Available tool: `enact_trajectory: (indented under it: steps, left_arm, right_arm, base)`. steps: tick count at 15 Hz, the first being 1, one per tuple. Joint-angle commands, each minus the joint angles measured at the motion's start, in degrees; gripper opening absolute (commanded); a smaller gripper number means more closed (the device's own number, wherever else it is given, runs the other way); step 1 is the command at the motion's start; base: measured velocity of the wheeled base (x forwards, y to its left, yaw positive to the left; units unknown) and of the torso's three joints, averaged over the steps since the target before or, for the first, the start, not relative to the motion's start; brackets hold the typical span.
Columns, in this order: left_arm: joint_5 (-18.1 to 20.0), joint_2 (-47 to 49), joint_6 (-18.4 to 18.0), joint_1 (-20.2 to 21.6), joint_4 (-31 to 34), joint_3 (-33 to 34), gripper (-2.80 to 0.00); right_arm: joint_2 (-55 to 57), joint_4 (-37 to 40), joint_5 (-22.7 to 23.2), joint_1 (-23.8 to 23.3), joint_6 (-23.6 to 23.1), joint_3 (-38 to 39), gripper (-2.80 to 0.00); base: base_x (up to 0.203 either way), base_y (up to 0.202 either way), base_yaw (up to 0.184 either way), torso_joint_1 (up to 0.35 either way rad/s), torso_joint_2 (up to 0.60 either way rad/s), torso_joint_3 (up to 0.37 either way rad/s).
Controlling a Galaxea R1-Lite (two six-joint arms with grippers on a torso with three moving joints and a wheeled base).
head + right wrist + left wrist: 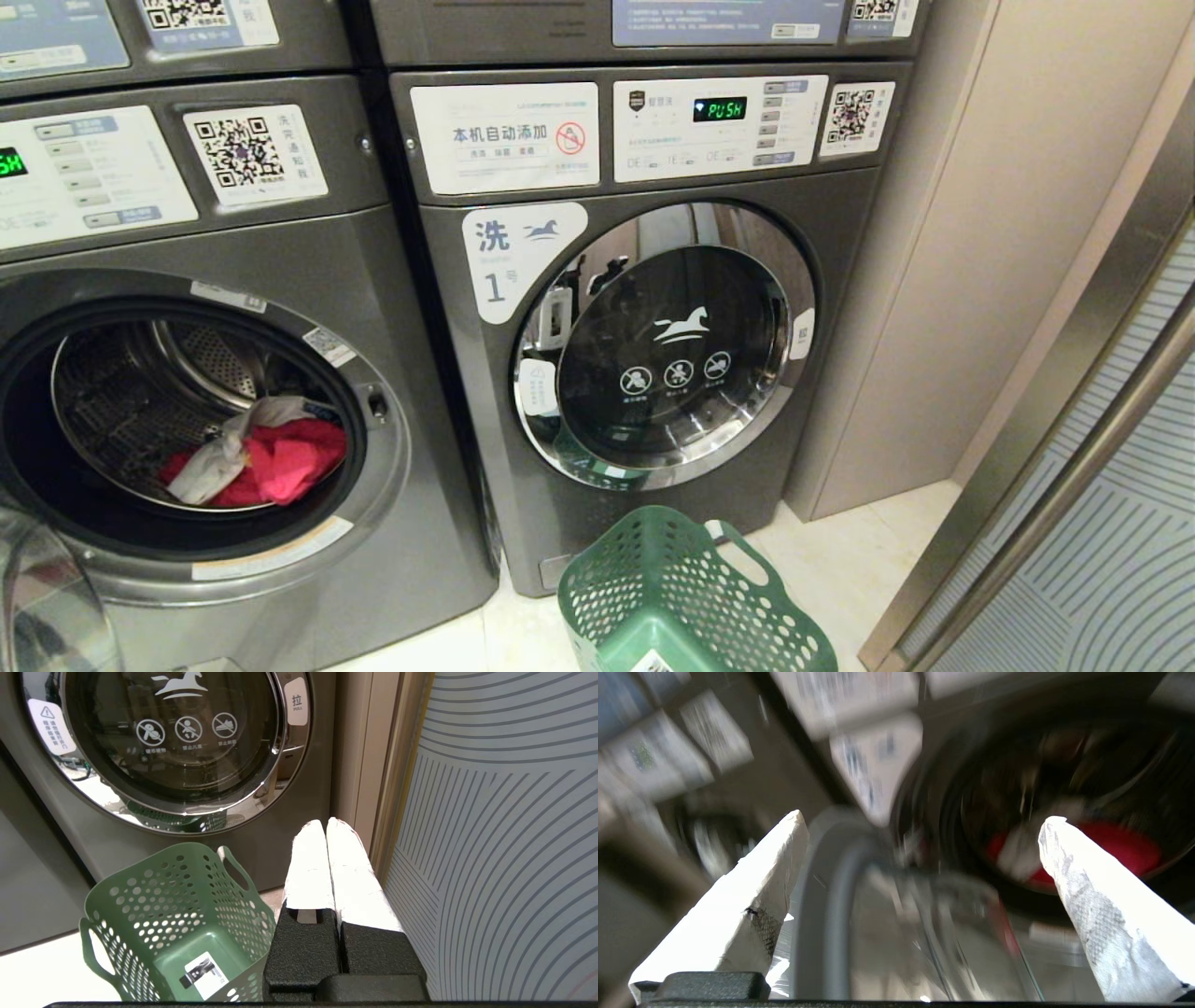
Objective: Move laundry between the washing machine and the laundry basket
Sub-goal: Open the lid of the washing machine
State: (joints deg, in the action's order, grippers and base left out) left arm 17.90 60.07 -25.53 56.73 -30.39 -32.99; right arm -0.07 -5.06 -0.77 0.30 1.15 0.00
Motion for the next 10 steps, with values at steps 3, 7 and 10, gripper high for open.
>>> enact_trajectory:
  steps: [3, 7, 10]
  left_arm:
    - [-19.18, 12.43, -2.11, -10.52, -0.48, 3.53, 0.00]
    - [-19.48, 14.38, -2.49, -9.97, -0.55, 5.79, 0.00]
    - [-19.66, 14.61, -1.79, -7.39, -1.70, 5.16, -2.80]
  right_arm:
    - [0.07, -0.04, -0.02, 0.05, 0.00, 1.93, -2.80]
    - [0.07, -0.04, -0.02, 0.05, 0.00, 1.93, -2.80]
    - [0.07, -0.04, -0.02, 0.05, 0.00, 1.93, -2.80]
  base:
    - [0.000, 0.000, 0.000, 0.000, 0.00, 0.000]
    - [0.000, 0.000, 0.000, 0.000, 0.00, 0.000]
    - [0.000, 0.000, 0.000, 0.000, 0.00, 0.000]
